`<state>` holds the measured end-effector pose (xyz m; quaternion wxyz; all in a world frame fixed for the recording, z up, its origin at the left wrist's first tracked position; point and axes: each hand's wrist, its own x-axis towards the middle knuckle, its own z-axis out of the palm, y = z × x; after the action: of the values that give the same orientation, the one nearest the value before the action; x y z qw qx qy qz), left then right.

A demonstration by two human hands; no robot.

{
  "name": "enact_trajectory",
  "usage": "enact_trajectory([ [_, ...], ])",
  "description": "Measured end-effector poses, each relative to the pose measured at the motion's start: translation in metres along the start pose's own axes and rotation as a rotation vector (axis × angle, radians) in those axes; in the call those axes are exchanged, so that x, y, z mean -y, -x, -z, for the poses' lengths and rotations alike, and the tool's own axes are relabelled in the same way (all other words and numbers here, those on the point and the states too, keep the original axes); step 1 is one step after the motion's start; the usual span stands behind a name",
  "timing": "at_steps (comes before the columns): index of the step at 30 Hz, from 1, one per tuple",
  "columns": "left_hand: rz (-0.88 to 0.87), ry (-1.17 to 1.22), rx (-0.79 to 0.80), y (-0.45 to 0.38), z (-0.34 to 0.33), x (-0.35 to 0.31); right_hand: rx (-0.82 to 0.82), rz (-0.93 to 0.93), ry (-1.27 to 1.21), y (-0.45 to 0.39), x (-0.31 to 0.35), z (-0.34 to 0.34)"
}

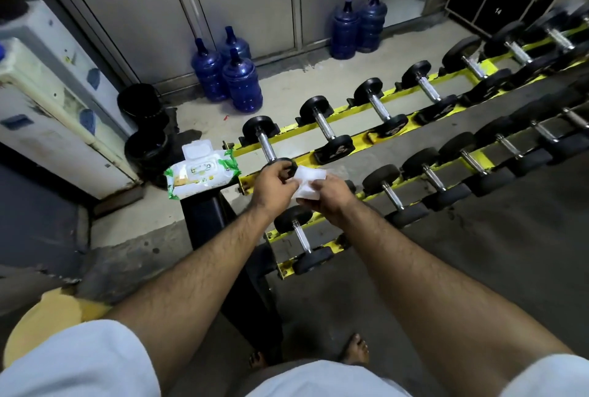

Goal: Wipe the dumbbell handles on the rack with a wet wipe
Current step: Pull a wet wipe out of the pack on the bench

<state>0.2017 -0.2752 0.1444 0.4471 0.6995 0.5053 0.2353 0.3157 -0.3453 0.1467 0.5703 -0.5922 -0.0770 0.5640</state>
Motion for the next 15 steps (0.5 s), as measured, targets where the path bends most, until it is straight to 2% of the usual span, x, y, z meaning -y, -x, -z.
enact_trajectory([
  [2,0.061,0.028,0.021,-0.008,-0.021,-0.009,0.074,0.002,0.087,-0.006,0.009,0.022],
  [5,0.129,0.100,-0.029,-0.013,-0.044,-0.025,0.153,-0.011,0.205,-0.013,0.022,0.054],
  [15,0.317,0.402,0.000,-0.049,-0.065,-0.048,0.182,-0.018,0.184,-0.062,0.056,0.080],
])
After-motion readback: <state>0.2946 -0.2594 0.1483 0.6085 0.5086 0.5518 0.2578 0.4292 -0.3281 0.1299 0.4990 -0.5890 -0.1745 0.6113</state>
